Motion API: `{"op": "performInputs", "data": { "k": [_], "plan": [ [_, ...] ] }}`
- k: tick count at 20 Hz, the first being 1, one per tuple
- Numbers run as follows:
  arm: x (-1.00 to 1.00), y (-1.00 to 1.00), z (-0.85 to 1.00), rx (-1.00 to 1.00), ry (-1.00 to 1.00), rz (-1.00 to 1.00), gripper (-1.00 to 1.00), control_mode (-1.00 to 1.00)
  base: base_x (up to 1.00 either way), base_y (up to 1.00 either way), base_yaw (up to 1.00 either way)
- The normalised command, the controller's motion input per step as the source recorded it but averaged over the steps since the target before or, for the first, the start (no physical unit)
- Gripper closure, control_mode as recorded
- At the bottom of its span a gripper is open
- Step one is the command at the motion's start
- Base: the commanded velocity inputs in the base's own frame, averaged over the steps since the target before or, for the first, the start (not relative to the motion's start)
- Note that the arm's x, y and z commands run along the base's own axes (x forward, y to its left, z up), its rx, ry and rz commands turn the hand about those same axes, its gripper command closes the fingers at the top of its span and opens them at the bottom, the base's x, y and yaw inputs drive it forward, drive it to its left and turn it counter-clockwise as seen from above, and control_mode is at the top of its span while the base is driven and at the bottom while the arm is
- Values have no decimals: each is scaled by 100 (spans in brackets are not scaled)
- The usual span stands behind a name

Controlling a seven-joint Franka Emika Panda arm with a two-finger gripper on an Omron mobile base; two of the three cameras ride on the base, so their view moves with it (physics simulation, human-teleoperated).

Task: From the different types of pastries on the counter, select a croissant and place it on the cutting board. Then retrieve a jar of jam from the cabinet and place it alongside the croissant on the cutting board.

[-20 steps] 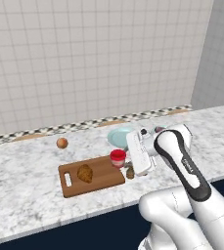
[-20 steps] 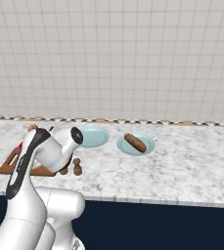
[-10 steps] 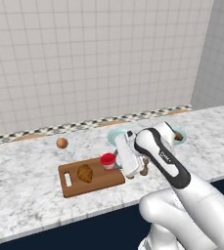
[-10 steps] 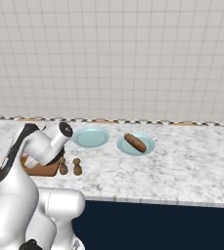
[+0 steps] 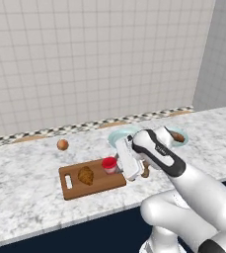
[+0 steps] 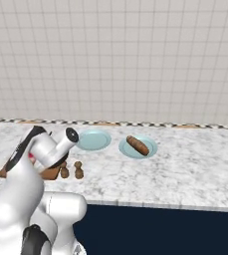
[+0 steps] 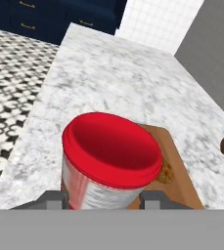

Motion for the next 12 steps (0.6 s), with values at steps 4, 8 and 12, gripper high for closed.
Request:
{"op": "performInputs", "data": {
  "k": [4, 8, 12],
  "plan": [
    [21, -1, -41, 0, 0, 5, 100, -100, 0, 0, 0],
    [9, 0, -34, 0, 0, 1, 100, -100, 0, 0, 0],
    [1, 3, -39, 0, 0, 0, 100, -100, 0, 0, 0]
  ]
}}
